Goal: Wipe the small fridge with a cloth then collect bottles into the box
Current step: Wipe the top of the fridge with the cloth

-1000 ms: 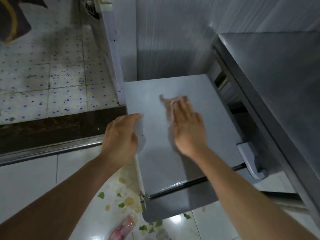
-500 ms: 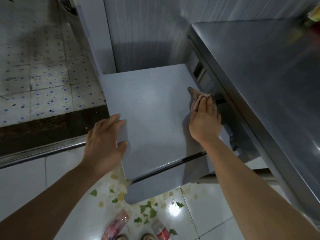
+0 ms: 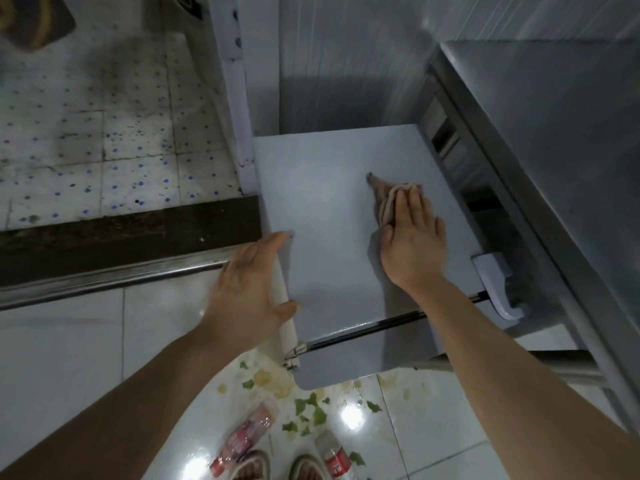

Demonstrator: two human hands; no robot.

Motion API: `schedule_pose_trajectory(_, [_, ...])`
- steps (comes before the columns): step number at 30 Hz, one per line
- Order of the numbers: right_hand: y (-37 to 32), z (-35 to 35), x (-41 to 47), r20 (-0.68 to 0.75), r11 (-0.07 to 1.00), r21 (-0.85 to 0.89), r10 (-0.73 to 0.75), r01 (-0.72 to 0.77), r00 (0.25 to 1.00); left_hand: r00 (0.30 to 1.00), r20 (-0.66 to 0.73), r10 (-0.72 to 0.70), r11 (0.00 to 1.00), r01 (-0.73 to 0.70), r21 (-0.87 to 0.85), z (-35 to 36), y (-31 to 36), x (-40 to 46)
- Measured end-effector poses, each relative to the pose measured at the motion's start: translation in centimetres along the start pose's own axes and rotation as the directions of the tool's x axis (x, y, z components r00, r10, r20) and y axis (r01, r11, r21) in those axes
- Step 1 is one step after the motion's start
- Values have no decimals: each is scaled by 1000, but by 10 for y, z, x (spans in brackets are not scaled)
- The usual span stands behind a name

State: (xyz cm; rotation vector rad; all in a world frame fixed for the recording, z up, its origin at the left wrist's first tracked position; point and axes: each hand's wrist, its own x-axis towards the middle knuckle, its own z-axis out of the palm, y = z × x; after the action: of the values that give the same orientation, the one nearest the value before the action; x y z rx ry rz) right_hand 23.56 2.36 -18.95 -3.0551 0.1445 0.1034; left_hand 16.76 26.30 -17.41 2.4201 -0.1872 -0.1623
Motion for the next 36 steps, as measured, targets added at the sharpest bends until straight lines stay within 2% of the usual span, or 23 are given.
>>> schedule_pose_trajectory(2, [-20, 2, -15, -40, 997, 30, -75, 76, 996, 1000, -24, -19, 1000, 19, -13, 1, -2, -7])
schedule_pose_trajectory(5, [-58, 8, -67, -77, 954, 57, -290, 295, 954, 999, -26, -47, 999, 47, 8, -3, -10, -16])
schedule_pose_trajectory(7, [-83, 12, -87, -63, 930, 86, -353, 357, 934, 998, -29, -54, 999, 54, 6, -8, -15, -22])
schedule_pose_trajectory(10, [-112, 13, -54, -22, 902, 97, -420, 420, 907, 996, -55, -69, 998, 69, -2, -18, -21, -27])
schedule_pose_trajectory(15, [-144, 11, 12, 84, 934, 92, -354, 346, 932, 992, -91, -89, 996, 89, -2, -33, -23, -35])
schedule_pose_trajectory(19, [-131, 11, -42, 85, 900, 54, -435, 432, 896, 994, -105, -44, 999, 44, -6, -40, -12, -42])
schedule_pose_trajectory(23, [-98, 13, -123, 56, 899, 93, -435, 429, 899, 994, -111, 15, 1000, -17, -21, -39, 8, -45])
schedule_pose_trajectory(25, [-78, 12, -135, 61, 891, 79, -451, 446, 890, 995, -88, 41, 999, -43, -20, -33, 17, -47])
schedule_pose_trajectory(28, [-34, 9, -118, 28, 921, 35, -388, 387, 921, 996, -45, 81, 996, -83, -27, -21, 28, -49])
schedule_pose_trajectory(31, [31, 4, -94, 22, 990, -67, -126, 127, 992, 993, 10, 116, 993, -116, -12, -4, 37, -54])
schedule_pose_trajectory(33, [68, -3, -82, 18, 990, -142, -6, 8, 1000, 992, 32, 125, 992, -126, 26, 8, 40, -59])
schedule_pose_trajectory(36, [79, -6, -76, -10, 990, -136, 33, -34, 999, 993, 43, 107, 991, -110, 81, 19, 39, -69])
